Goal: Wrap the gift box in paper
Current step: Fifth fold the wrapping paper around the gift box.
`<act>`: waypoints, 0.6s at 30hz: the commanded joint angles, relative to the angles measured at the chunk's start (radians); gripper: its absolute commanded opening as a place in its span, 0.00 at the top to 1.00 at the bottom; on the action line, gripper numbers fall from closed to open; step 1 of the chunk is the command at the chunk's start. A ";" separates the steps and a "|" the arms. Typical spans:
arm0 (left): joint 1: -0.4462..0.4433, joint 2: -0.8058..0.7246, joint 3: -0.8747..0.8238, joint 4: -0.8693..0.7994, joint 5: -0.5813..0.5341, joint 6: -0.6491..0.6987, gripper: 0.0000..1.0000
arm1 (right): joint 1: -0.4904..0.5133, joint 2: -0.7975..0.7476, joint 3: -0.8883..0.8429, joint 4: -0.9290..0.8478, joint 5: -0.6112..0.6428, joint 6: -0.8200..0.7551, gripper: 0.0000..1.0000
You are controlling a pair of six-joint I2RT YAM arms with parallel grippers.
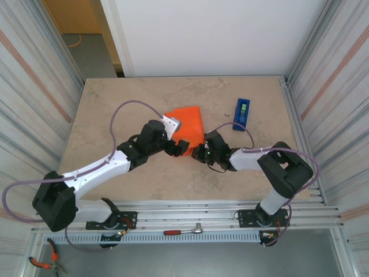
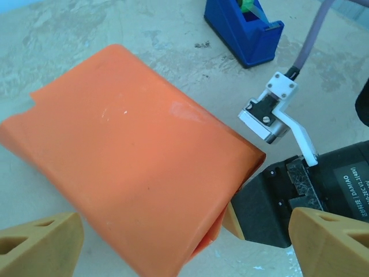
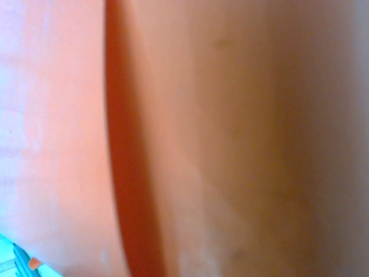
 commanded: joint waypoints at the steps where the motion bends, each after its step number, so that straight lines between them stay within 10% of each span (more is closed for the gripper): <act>1: 0.005 0.041 0.043 -0.088 0.035 0.208 0.06 | -0.010 0.011 0.033 0.016 -0.018 -0.032 1.00; 18: 0.005 0.166 -0.022 0.081 -0.013 0.571 0.04 | -0.023 0.024 0.051 0.002 -0.030 -0.032 1.00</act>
